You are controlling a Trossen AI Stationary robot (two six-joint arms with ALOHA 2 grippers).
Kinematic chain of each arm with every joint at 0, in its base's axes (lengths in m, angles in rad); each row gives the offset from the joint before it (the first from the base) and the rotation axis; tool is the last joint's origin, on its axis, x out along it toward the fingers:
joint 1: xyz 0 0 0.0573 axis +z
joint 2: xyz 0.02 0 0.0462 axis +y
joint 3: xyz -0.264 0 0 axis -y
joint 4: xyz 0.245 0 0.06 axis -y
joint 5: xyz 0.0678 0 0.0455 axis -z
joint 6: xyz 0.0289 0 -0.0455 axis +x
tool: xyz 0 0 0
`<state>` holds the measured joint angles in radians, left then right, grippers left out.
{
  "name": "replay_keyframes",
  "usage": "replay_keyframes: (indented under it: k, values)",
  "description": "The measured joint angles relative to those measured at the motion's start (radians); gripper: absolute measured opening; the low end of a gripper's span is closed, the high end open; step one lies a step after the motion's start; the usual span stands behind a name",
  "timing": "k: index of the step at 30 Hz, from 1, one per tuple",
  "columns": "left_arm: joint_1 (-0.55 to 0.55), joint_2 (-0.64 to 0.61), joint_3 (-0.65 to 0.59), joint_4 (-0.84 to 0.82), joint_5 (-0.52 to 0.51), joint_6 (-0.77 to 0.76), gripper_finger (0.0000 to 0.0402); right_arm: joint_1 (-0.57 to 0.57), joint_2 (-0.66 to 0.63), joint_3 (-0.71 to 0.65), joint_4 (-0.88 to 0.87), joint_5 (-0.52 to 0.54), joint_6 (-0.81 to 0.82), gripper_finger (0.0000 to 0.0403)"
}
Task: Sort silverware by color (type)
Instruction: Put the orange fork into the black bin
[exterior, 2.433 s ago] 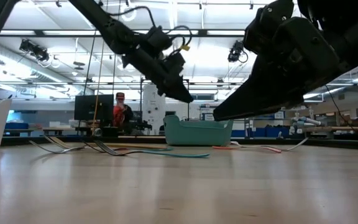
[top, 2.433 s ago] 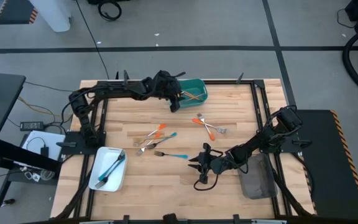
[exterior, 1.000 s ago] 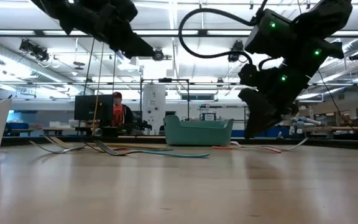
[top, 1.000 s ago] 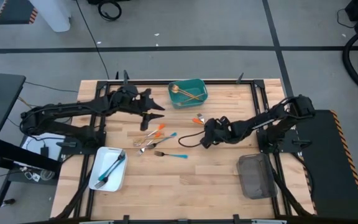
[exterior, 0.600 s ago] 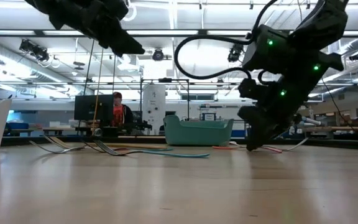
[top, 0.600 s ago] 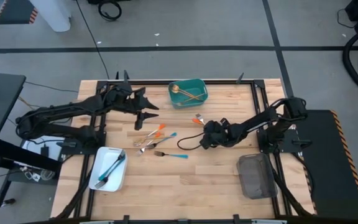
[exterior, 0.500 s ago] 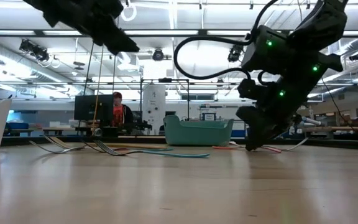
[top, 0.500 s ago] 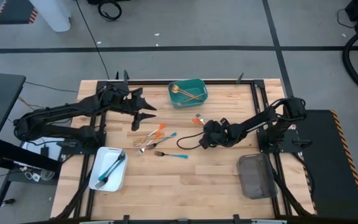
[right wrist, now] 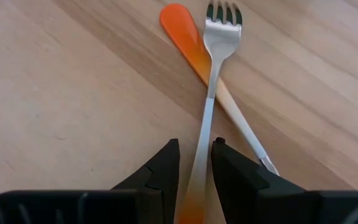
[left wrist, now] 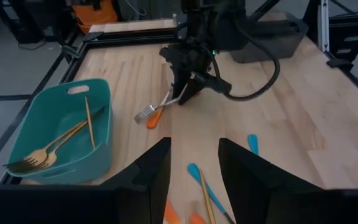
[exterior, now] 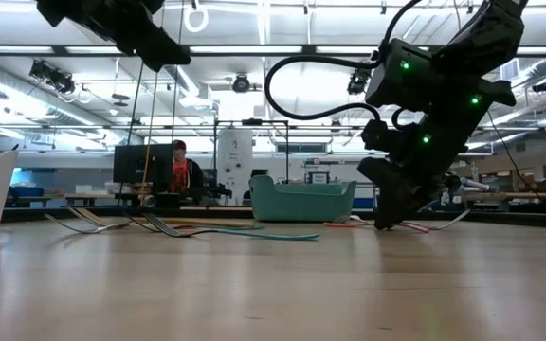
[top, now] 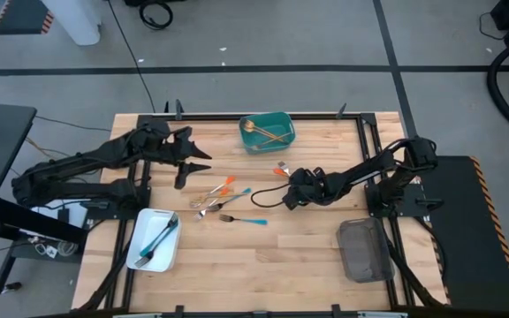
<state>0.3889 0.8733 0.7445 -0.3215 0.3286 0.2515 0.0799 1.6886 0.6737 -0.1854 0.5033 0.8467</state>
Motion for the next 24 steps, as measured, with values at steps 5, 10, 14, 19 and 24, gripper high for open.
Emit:
replay_keyframes:
  k: [5, 10, 14, 19, 24]
  values:
    - [0.019, -0.012, -0.019, -0.005, -0.004, 0.017, 0.0142, 0.0, 0.001, 0.0, -0.001, -0.006, -0.001, 0.0105]
    - [0.029, -0.02, -0.019, 0.008, -0.007, -0.026, 0.0142, 0.0, 0.001, -0.001, -0.001, -0.006, 0.0, 0.0105]
    - [0.023, -0.05, -0.019, -0.005, -0.006, -0.055, 0.0142, 0.0, 0.002, -0.001, 0.0, -0.006, 0.007, 0.0105]
    - [-0.005, -0.115, -0.05, -0.02, -0.006, -0.064, 0.0142, 0.0, 0.002, -0.002, 0.0, -0.008, 0.013, 0.0105]
    - [-0.01, -0.203, -0.125, 0.021, -0.009, -0.064, 0.0142, 0.0, -0.003, -0.002, -0.003, -0.022, 0.025, 0.0105]
